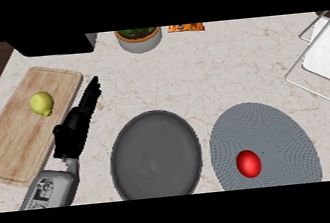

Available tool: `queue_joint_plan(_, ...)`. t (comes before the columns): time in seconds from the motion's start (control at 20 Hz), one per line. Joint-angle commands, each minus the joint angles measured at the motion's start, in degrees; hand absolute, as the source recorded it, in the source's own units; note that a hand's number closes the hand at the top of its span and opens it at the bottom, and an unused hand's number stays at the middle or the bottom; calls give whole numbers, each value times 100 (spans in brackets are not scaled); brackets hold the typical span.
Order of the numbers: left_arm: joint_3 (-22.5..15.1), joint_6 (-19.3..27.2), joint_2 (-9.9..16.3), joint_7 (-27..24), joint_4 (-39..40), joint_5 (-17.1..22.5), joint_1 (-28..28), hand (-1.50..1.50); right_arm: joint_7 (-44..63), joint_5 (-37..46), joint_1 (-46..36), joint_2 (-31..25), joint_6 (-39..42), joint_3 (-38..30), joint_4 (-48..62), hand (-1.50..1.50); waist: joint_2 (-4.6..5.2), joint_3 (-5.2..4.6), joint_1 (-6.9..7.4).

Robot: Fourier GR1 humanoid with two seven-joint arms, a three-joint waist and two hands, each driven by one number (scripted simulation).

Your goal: Pick the sweet potato from the placemat and place it in the tiered shelf

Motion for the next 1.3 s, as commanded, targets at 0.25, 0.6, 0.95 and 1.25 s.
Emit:
queue_joint_plan(0.25,82,-158,60,-149,-14,-39,102,0,-1354,902,-867,842,-909,644,398,150,11,1,16)
queue_joint_plan(0.6,53,-47,-74,6,-67,-141,108,0,-419,240,-1600,1367,199,585,1159,150,-12,-3,-6)
queue_joint_plan(0.95,193,-153,-100,-202,304,-146,-81,0,-932,490,-2108,1374,295,597,2121,150,39,4,-10)
queue_joint_plan(1.25,68,-96,-197,-71,-117,-217,197,0,-1020,683,-2462,1556,52,682,2422,150,26,5,35)
